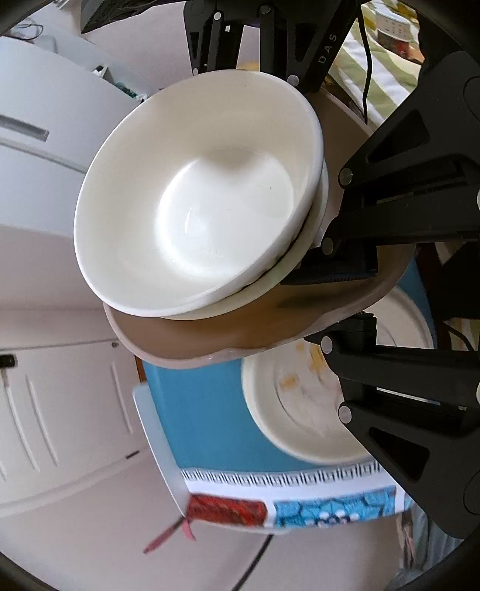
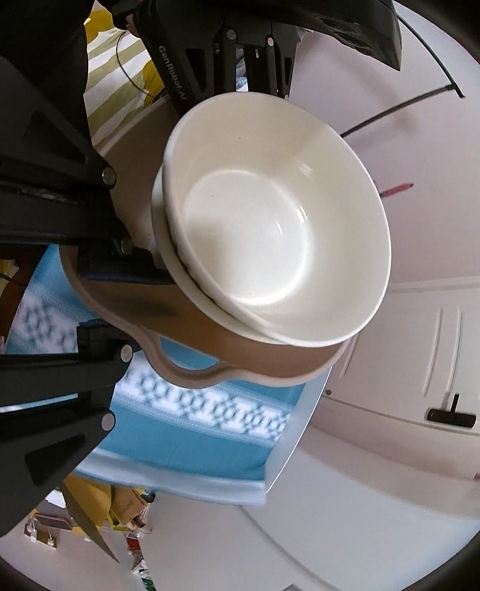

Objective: Organize plates and bowls
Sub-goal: 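Carry the dish with bowls with both tools and lower it onto the plate stack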

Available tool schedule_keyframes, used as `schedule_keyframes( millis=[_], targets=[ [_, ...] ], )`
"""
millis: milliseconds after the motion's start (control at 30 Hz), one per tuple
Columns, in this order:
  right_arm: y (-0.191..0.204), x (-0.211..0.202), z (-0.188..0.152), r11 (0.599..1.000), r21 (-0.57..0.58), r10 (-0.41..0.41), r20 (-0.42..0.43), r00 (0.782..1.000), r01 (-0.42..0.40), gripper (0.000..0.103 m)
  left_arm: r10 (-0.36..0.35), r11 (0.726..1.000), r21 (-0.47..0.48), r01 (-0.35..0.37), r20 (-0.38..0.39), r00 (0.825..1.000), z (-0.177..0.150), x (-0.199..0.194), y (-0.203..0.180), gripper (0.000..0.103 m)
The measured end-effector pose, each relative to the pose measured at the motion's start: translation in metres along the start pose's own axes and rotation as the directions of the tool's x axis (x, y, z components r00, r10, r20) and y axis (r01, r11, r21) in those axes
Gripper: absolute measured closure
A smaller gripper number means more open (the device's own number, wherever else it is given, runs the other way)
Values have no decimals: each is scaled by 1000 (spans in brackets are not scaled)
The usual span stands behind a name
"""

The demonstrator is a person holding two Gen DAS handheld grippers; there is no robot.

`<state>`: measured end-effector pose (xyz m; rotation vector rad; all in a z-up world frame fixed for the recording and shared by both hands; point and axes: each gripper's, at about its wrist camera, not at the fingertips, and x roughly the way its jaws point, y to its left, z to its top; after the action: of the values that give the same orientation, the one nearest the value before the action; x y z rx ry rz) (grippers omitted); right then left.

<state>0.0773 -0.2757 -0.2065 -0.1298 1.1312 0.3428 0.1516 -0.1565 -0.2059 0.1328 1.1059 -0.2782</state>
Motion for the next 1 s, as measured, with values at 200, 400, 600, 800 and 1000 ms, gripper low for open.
schedule_keyframes(
  millis=[200,400,600,800,1000],
  targets=[
    [57,22,17,1000,8,20,-17,1000,-20,89,6,1000,1,-6,-31,1000,-31,-7,59,94],
    [99,56,23,998,56,30,-46,999,-27,89,-6,999,37,8,-75,997,-54,7,106,94],
    [114,82,19,994,108,29,-61,998,-22,89,-23,998,53,28,-92,996,-68,26,127,94],
    [114,97,13,992,123,32,-63,998,-24,89,-50,998,43,54,-94,994,-77,41,130,94],
    [110,106,12,991,133,37,-57,998,-29,89,-47,998,28,50,-102,994,-82,50,132,94]
  ],
)
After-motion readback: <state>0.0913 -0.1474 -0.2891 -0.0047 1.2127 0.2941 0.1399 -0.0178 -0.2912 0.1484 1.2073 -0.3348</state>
